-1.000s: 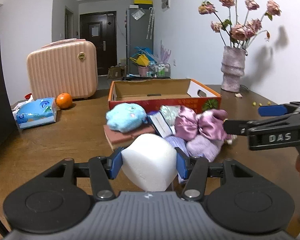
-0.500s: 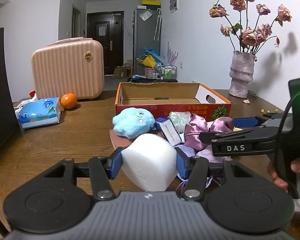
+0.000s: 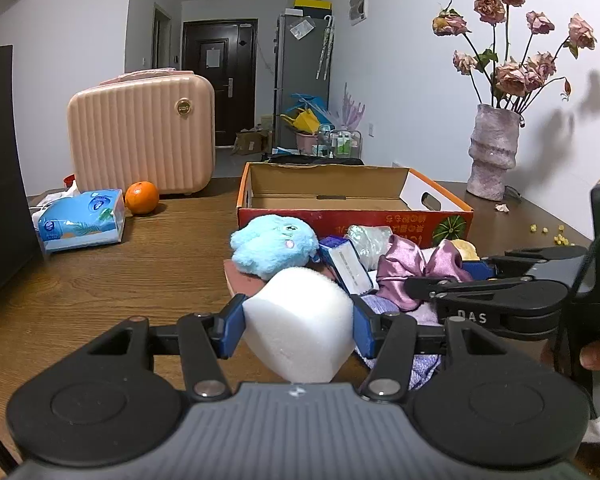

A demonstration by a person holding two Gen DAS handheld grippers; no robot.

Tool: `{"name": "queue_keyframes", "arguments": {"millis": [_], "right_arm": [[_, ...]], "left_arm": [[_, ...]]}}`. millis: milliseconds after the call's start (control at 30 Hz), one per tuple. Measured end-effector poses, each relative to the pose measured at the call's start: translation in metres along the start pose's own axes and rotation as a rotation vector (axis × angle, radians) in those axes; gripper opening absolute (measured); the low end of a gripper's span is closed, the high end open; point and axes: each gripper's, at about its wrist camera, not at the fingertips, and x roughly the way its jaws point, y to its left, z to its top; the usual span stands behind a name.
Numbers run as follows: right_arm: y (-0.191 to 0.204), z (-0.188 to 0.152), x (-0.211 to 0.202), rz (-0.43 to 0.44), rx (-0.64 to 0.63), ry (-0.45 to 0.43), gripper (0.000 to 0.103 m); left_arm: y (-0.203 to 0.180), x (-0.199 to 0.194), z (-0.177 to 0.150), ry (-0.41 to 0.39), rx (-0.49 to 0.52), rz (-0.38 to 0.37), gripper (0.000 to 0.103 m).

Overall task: Organize soft objects
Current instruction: 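Grasp the pink satin scrunchie with the right tool while the left tool holds the foam cylinder, then carry the foam cylinder and pink scrunchie over the cardboard box with both tools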

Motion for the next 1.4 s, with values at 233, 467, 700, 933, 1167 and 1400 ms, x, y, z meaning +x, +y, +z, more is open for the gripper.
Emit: {"name": "queue_keyframes", "arguments": {"millis": [233, 467, 700, 933, 1167, 1400], "right_arm": [[-0.006, 0.002, -0.007, 0.002, 0.064, -0.039, 0.031], [-0.011, 0.014, -0.023, 0.008, 0.096, -0.118, 0.030], [-0.021, 0.030, -0.033, -0.002, 0.132, -0.206, 0.030], [-0.040, 0.047, -0.027, -0.014, 0.195, -0.266, 0.030], [-0.056, 0.060, -0.015, -0.032, 0.224, -0.305, 0.030], [-0.080, 0.081, -0.003, -0.045, 0.247, -0.333, 0.030]], "left_arm": [[0.004, 0.004, 0.007, -0.015, -0.031, 0.001, 0.055], [0.004, 0.004, 0.021, -0.062, -0.042, 0.004, 0.055], [0.002, 0.007, 0.044, -0.124, -0.072, 0.003, 0.055], [-0.006, 0.022, 0.068, -0.166, -0.085, 0.003, 0.055], [-0.015, 0.047, 0.089, -0.183, -0.089, 0.007, 0.055], [-0.025, 0.074, 0.111, -0.201, -0.104, 0.010, 0.055]]}}
